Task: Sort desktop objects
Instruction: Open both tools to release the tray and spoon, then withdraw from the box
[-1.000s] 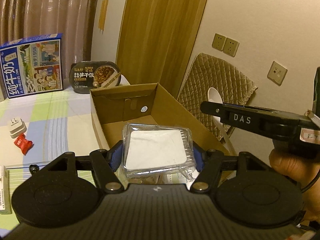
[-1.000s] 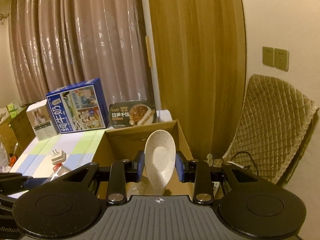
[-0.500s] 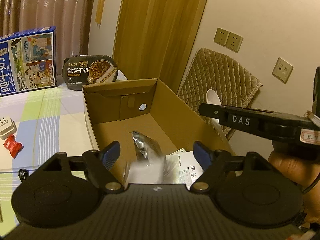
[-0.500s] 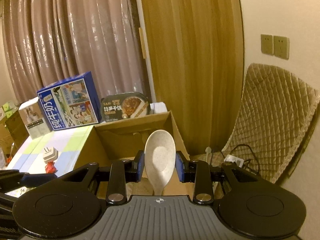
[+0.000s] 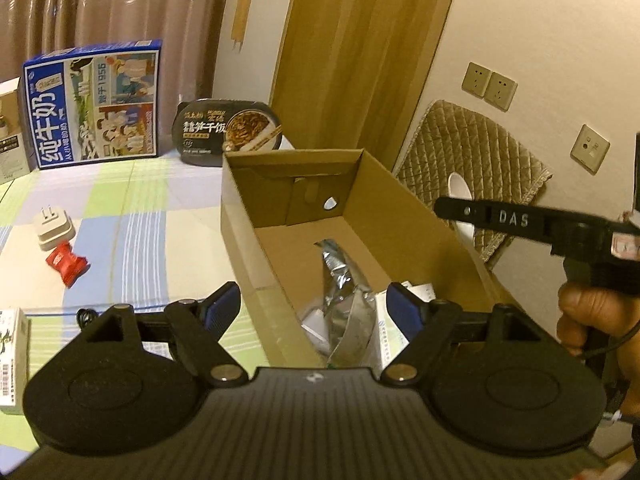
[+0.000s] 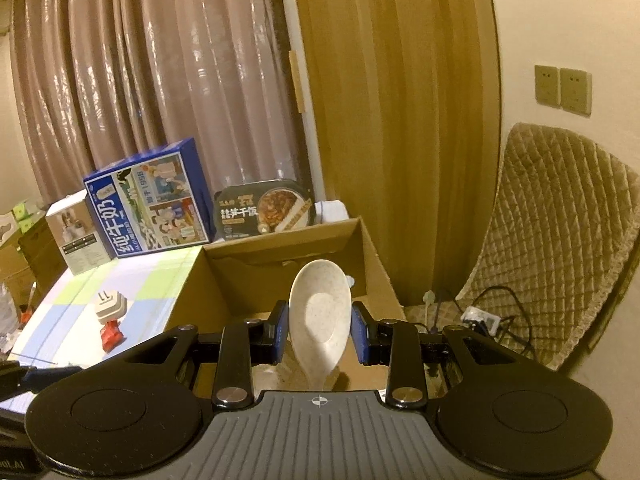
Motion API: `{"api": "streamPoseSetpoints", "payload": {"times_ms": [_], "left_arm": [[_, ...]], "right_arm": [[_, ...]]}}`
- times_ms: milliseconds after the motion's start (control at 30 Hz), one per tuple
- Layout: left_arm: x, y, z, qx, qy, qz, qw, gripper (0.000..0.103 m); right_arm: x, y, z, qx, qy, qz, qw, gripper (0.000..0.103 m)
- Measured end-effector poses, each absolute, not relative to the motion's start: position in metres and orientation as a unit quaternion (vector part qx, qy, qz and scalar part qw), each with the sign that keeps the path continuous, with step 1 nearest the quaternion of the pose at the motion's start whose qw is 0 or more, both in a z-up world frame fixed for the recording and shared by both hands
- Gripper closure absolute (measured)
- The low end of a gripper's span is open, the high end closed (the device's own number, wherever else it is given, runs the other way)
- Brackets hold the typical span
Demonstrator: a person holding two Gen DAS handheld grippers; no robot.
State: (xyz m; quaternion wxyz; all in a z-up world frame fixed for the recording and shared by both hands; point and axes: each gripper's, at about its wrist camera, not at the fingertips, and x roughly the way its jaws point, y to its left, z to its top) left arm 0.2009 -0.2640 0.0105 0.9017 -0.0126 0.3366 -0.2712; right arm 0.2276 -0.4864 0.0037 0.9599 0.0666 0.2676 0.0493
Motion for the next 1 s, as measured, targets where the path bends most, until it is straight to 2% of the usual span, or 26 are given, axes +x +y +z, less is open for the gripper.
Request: {"api": "streamPoseSetpoints", "payload": {"times_ms": [200,233,300,767,1000], "left_arm": [[0.2,-0.257,0.006,-0.017,0.342,-0.265,0.901,0.027],[0.2,-0.256,0.006,-0.018,0.343,-0.264,0.901,0.027],[0.2,-0.254,0.005,-0.019,0.343,-0.263,0.902,0.027],[0.183,-0.222,0.003,-0.036,0.347,-0.241,0.906,0.025],[0.16,-0.197,0.004,-0.034,0.35,-0.226,0.909,0.023]], "right_arm": [[0.233,-0.48,0.003,0.083,0.264,0.069,0.958,0.071],[0.234,-0.48,0.003,0.084,0.266,0.068,0.958,0.06],[0.234,-0.48,0.003,0.085,0.263,0.067,0.959,0.045],[0.184,-0.477,-0.002,0.119,0.273,0.057,0.953,0.043],[0.136,-0.457,0.006,0.136,0.269,0.061,0.951,0.035]]}}
